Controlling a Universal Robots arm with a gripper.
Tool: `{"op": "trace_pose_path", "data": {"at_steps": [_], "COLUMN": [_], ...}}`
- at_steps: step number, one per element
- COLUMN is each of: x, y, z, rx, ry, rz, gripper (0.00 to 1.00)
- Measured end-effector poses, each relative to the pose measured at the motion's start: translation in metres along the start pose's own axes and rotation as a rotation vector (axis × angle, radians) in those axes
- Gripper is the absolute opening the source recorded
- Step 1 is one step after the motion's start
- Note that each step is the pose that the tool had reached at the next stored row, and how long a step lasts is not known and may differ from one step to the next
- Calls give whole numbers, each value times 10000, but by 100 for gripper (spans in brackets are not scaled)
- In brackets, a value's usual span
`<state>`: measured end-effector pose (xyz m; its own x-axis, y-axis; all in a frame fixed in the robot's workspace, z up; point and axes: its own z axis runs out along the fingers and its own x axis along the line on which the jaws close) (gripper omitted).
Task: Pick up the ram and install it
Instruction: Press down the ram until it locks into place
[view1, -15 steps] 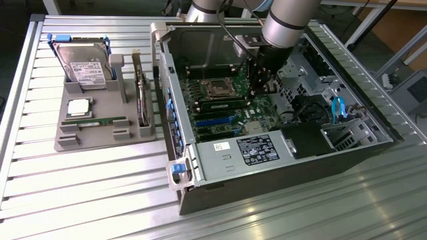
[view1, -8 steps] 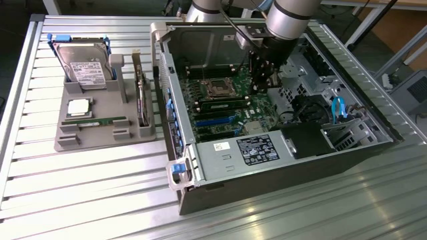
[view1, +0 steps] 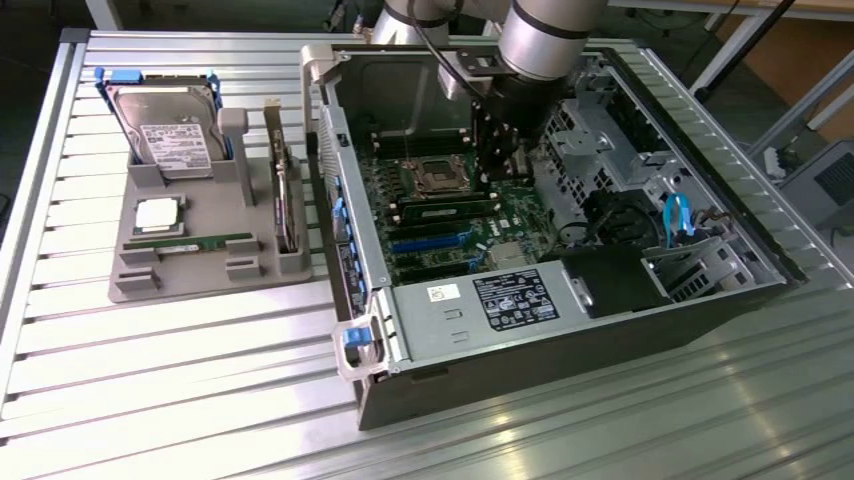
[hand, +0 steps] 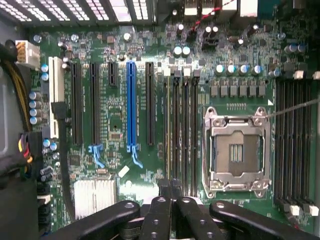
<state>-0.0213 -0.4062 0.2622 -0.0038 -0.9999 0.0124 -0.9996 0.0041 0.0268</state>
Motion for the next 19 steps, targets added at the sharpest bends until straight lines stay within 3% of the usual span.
{"op": "trace_pose_path", "data": {"at_steps": [3, 11, 12, 15, 19], "x": [0, 2, 2, 2, 2], "y": [139, 408, 492, 613, 614], "z": [6, 14, 17, 20, 72], "rx": [0, 0, 0, 0, 0], "ry": [-1, -1, 0, 0, -1], "rz": [0, 1, 0, 1, 0], "gripper": [9, 9, 9, 9, 9]}}
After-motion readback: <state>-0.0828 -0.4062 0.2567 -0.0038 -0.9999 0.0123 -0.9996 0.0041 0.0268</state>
